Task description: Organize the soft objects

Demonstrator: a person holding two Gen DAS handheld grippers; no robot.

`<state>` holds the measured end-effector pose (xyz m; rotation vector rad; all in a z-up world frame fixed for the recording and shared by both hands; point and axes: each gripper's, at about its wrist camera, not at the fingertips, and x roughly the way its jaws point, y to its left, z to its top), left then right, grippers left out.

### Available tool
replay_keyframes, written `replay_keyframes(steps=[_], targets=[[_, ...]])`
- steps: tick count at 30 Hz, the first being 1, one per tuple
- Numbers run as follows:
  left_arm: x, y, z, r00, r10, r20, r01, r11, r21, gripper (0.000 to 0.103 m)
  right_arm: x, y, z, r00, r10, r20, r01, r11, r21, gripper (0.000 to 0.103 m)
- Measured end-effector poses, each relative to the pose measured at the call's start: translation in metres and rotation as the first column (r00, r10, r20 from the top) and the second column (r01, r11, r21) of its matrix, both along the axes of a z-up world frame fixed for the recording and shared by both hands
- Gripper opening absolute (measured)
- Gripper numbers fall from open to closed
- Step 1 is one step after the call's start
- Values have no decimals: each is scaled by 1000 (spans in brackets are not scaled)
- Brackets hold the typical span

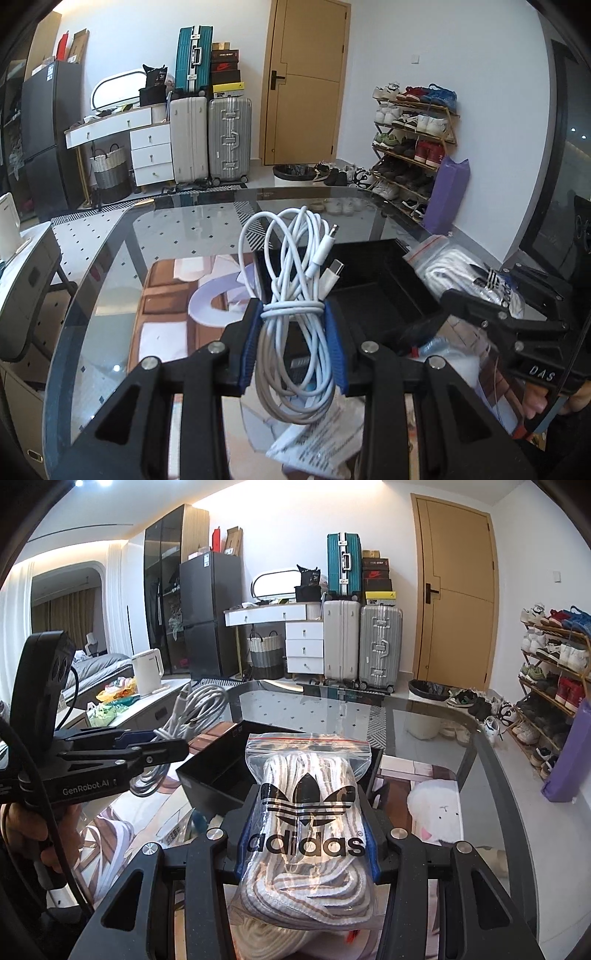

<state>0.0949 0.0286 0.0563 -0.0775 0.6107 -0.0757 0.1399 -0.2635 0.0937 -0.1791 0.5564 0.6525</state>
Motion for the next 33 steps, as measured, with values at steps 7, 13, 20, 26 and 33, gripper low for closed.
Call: replay_keyframes(steps=[7, 13, 20, 26, 33], targets=[[26, -9, -3, 1000, -22, -10, 22, 1000, 10, 32, 26, 17, 0, 1000, 12, -4, -12, 999, -34, 46], [34, -14, -3, 999, -40, -14, 40, 999, 21, 33, 34, 24, 0, 999, 42, 14, -41, 998, -47, 52], [23, -12, -2, 999, -41, 0, 41, 999, 21, 58, 28, 13, 2, 999, 17, 48, -15, 999, -43, 82], [12, -6, 1, 1000, -28, 4, 28, 999, 20, 59, 21, 12, 4, 998, 18, 66, -13, 998, -63, 83], [-4, 0, -2, 999, 22, 29, -24, 999, 44, 99, 8, 3, 1, 998, 5, 64, -2, 999, -51, 100]])
